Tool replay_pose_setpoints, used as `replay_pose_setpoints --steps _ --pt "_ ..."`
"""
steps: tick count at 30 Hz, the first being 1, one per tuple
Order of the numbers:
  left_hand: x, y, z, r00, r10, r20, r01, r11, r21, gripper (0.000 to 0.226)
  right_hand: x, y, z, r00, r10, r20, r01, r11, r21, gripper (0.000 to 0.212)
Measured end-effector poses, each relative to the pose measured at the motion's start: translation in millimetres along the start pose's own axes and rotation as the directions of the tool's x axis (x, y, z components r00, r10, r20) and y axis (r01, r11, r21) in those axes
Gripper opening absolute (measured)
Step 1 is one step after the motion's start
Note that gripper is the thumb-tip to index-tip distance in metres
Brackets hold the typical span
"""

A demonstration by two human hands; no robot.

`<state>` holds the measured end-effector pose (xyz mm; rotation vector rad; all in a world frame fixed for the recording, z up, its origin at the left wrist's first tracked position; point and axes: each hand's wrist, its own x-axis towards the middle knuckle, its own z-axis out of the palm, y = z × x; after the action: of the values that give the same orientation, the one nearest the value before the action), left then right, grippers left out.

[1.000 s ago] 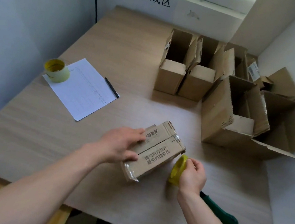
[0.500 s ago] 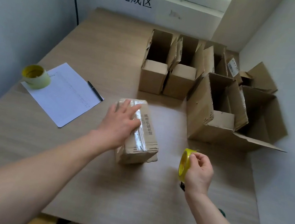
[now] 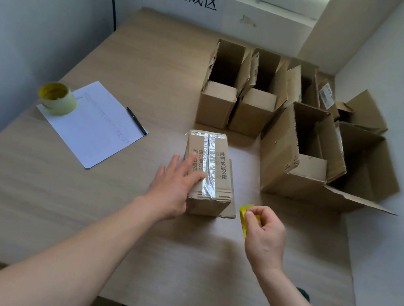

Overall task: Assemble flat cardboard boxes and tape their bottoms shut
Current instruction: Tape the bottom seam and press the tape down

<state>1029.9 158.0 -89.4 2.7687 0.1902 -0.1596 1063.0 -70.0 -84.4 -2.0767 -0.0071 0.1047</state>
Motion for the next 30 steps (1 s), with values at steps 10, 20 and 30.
replay_pose_setpoints --steps 10,20,30 --pt "-74.0 70.3 16.6 0.988 -0.08 -0.128 -0.049 0.635 -0.771 0.015 -35.7 -19.5 -14.7 0.824 -0.118 0.554 0.271 0.941 -0.202 0.01" --pt "-93.9 54.8 13.1 0.987 -0.152 -0.06 0.047 0.612 -0.789 0.01 -41.6 -14.7 -7.2 0.77 0.029 0.638 0.066 0.99 -0.125 0.014" --pt "-93.6 57.3 8.9 0.992 -0.111 -0.064 0.028 0.679 -0.734 0.022 -35.1 -16.7 -9.2 0.718 0.01 0.696 0.062 0.995 -0.078 0.032"
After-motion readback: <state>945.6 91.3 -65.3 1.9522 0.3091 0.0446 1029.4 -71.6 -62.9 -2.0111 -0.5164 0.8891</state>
